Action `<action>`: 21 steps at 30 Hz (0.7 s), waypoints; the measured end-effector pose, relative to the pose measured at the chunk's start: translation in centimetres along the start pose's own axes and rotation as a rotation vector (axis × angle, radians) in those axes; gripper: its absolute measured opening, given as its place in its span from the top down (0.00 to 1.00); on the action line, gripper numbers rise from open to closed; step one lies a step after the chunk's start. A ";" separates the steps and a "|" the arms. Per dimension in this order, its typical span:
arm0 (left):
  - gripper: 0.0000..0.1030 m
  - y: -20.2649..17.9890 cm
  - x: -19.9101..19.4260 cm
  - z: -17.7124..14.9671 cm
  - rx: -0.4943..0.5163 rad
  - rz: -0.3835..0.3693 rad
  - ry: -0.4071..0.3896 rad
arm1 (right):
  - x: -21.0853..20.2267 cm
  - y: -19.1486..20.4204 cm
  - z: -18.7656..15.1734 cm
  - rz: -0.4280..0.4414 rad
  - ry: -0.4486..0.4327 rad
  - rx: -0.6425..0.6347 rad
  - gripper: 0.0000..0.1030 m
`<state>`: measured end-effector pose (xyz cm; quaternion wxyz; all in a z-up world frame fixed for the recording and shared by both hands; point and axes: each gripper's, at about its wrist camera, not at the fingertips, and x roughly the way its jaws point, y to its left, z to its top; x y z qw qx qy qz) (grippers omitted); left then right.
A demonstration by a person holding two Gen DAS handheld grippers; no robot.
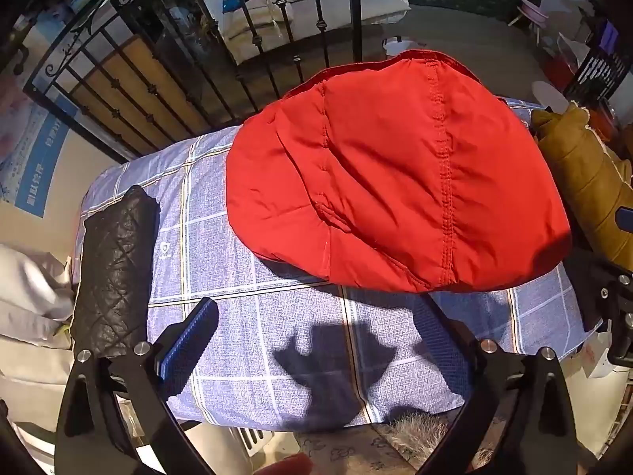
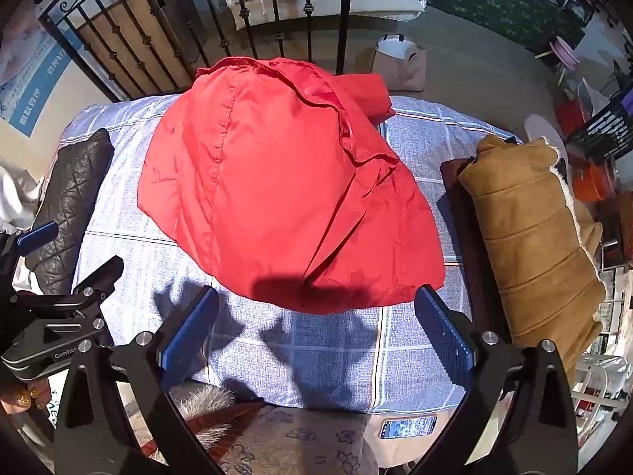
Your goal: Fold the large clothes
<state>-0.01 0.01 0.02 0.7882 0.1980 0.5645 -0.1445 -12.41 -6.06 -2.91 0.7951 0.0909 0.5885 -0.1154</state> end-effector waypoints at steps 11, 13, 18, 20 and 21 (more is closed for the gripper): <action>0.06 0.1 0.0 -0.7 0.000 0.009 0.010 | 0.1 0.2 -0.2 0.003 -0.002 -0.002 0.05; 0.06 0.3 0.0 -0.7 -0.001 0.007 0.012 | 0.2 0.5 -0.6 0.004 0.000 -0.004 0.05; 0.06 0.2 0.2 -0.8 -0.005 0.006 0.024 | 0.3 0.4 -0.4 0.010 0.005 -0.013 0.05; 0.06 0.1 0.3 -0.8 -0.004 0.005 0.029 | 0.3 0.5 -0.4 0.012 0.008 -0.015 0.05; 0.06 0.0 0.3 -0.8 -0.002 0.006 0.031 | 0.4 0.5 -0.4 0.013 0.010 -0.016 0.05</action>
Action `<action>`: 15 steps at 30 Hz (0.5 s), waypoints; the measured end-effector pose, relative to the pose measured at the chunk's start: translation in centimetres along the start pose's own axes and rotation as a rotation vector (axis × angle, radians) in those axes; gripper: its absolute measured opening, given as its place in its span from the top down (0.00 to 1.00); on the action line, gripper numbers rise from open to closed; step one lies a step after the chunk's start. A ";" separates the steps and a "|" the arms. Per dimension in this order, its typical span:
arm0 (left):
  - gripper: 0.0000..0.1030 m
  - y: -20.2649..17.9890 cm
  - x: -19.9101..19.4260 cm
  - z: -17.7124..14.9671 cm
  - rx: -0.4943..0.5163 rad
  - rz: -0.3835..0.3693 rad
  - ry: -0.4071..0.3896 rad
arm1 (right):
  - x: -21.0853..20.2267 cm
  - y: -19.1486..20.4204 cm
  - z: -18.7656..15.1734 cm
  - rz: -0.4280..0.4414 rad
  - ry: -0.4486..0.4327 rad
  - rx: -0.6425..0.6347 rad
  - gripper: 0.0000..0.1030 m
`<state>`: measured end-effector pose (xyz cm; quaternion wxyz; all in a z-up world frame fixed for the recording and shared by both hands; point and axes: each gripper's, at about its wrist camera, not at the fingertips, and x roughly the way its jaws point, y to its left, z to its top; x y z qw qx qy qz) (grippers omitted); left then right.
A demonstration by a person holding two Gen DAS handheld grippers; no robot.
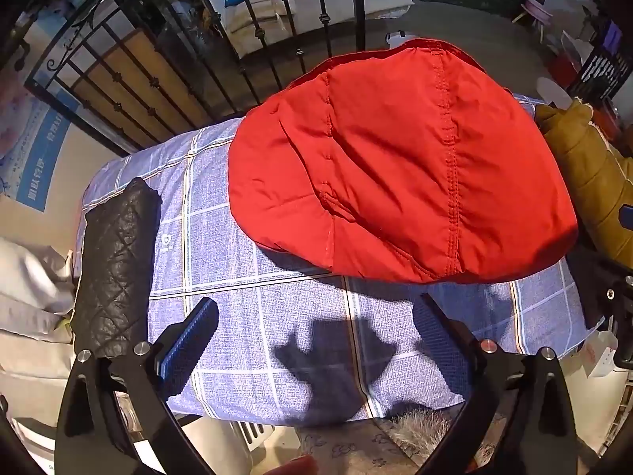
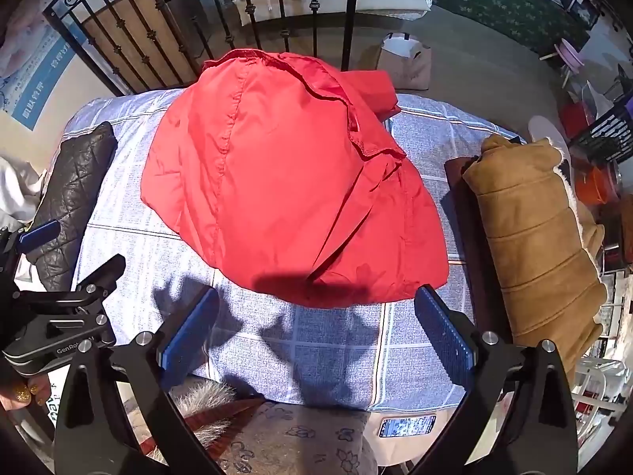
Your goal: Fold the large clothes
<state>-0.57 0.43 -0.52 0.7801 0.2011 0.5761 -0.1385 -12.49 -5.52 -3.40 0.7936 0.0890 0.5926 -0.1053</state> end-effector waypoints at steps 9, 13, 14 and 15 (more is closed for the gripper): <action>0.06 0.0 0.3 0.0 -0.003 0.002 0.007 | 0.0 0.0 0.0 -0.001 0.002 -0.002 0.05; 0.06 0.0 0.3 0.0 -0.003 0.001 0.011 | 0.0 0.0 -0.1 0.000 0.004 -0.002 0.05; 0.06 0.0 0.3 0.0 -0.003 0.001 0.011 | 0.0 0.0 -0.1 0.000 0.005 -0.003 0.05; 0.06 0.0 0.4 -0.1 -0.002 0.001 0.012 | 0.0 0.0 -0.1 0.000 0.005 -0.004 0.05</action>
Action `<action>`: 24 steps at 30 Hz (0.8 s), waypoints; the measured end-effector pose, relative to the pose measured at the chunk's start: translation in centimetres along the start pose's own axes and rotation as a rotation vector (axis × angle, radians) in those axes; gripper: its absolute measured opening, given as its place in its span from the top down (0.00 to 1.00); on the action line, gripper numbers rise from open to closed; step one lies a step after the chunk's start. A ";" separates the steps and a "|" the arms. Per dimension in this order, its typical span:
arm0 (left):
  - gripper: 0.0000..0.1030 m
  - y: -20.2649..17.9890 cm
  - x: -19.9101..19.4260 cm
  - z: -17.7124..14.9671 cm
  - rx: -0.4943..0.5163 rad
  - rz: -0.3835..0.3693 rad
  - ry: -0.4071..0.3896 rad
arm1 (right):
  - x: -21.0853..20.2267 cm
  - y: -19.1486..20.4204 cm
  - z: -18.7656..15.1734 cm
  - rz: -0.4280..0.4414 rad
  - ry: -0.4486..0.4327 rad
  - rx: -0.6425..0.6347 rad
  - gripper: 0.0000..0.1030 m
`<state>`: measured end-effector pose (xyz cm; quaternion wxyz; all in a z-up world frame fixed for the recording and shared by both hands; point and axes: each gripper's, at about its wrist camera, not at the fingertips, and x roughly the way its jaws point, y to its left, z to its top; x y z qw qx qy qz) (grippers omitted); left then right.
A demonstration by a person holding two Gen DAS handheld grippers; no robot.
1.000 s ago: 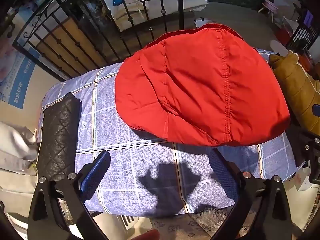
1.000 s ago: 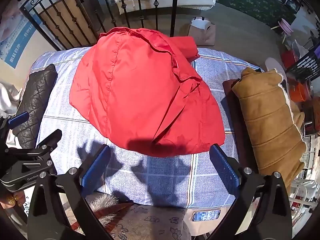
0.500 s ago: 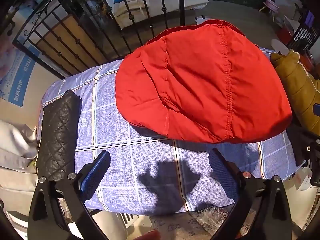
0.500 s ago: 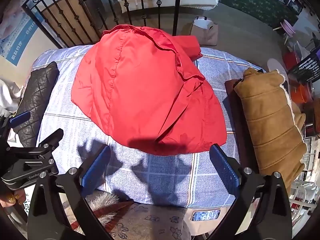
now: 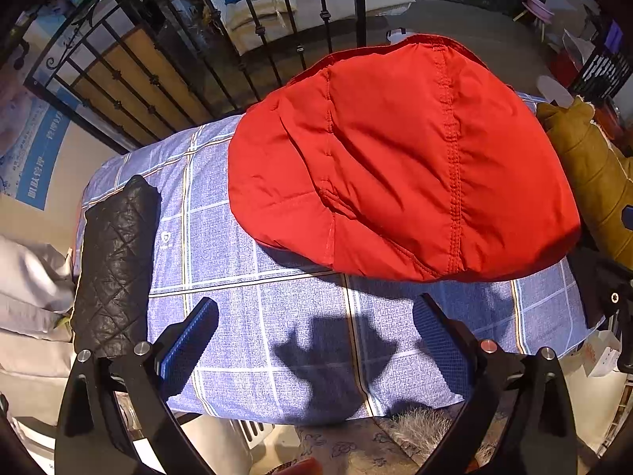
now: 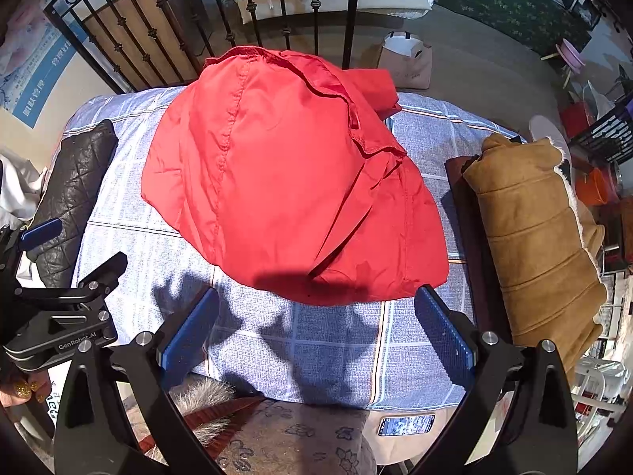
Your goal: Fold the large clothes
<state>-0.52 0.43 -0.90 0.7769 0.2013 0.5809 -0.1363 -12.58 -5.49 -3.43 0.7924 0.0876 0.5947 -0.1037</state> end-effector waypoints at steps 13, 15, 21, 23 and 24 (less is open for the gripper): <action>0.06 0.2 0.2 -0.1 -0.002 -0.003 0.010 | 0.0 0.1 0.0 -0.001 0.001 -0.004 0.05; 0.06 0.2 0.2 -0.2 -0.003 -0.004 0.010 | 0.0 0.1 0.1 -0.001 0.000 -0.005 0.05; 0.06 0.2 0.2 -0.1 -0.002 -0.004 0.010 | 0.1 0.1 0.1 0.000 0.000 -0.004 0.05; 0.06 0.2 0.2 -0.1 -0.002 -0.004 0.012 | 0.0 0.1 0.0 0.001 0.000 -0.004 0.05; 0.06 0.2 0.3 -0.2 -0.002 -0.004 0.013 | 0.0 0.1 0.0 0.002 0.000 -0.004 0.05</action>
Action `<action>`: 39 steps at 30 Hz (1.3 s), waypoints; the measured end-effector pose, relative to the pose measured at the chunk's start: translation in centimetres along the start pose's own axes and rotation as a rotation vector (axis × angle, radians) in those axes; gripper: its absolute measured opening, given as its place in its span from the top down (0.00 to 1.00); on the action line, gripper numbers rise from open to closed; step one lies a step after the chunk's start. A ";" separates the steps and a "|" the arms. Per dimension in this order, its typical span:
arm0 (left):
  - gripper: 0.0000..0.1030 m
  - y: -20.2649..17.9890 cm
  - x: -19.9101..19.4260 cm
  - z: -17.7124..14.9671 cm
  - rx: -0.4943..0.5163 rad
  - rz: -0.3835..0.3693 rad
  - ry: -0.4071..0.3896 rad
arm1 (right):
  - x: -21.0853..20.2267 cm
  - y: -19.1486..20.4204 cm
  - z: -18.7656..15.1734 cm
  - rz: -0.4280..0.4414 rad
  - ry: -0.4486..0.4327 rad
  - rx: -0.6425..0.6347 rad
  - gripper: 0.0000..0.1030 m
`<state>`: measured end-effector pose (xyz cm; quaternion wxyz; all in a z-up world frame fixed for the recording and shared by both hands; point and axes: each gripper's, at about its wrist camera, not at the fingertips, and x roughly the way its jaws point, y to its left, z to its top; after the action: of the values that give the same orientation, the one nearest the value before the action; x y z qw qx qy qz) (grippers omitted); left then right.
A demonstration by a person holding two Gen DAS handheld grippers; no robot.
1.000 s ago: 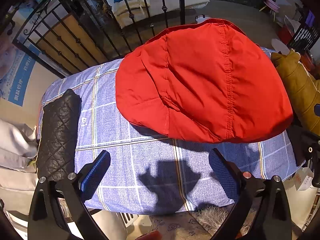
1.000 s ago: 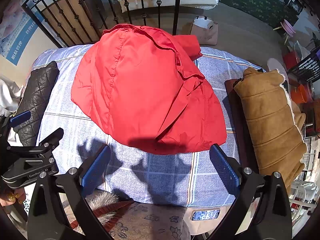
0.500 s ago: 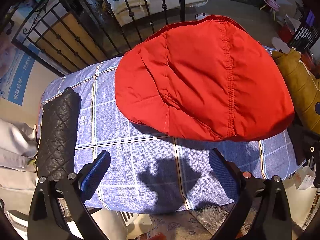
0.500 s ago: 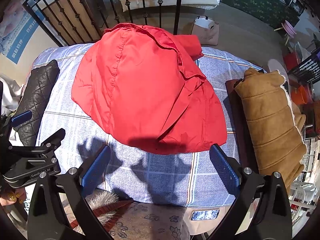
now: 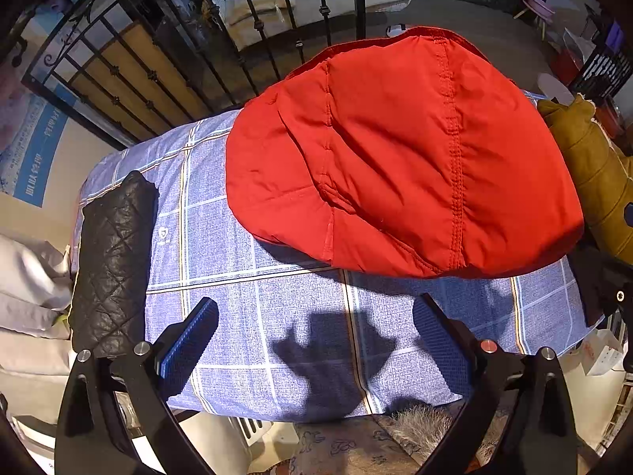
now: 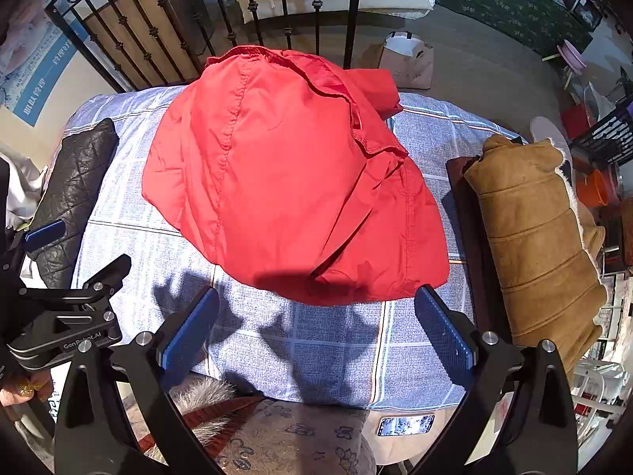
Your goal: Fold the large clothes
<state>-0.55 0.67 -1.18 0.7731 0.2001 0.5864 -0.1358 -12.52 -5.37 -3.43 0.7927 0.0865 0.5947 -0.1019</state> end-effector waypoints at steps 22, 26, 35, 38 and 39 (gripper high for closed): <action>0.06 -0.2 0.3 -0.5 -0.002 -0.001 0.011 | -0.1 0.0 -0.1 0.003 -0.001 0.001 0.05; 0.06 -0.2 0.4 -0.7 -0.002 -0.002 0.011 | -0.1 0.1 -0.2 0.004 -0.001 0.000 0.05; 0.06 -0.2 0.4 -0.7 -0.003 -0.001 0.011 | -0.1 0.1 -0.3 0.003 0.000 0.000 0.05; 0.06 -0.2 0.4 -0.7 -0.002 0.002 0.011 | -0.1 0.1 -0.3 0.004 0.000 0.001 0.05; 0.06 -0.1 0.4 -0.7 -0.003 0.002 0.012 | -0.1 0.1 -0.3 0.004 0.000 0.001 0.05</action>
<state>-1.09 0.90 -1.71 0.7701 0.2006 0.5908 -0.1329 -12.77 -5.23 -3.44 0.7929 0.0881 0.5945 -0.1007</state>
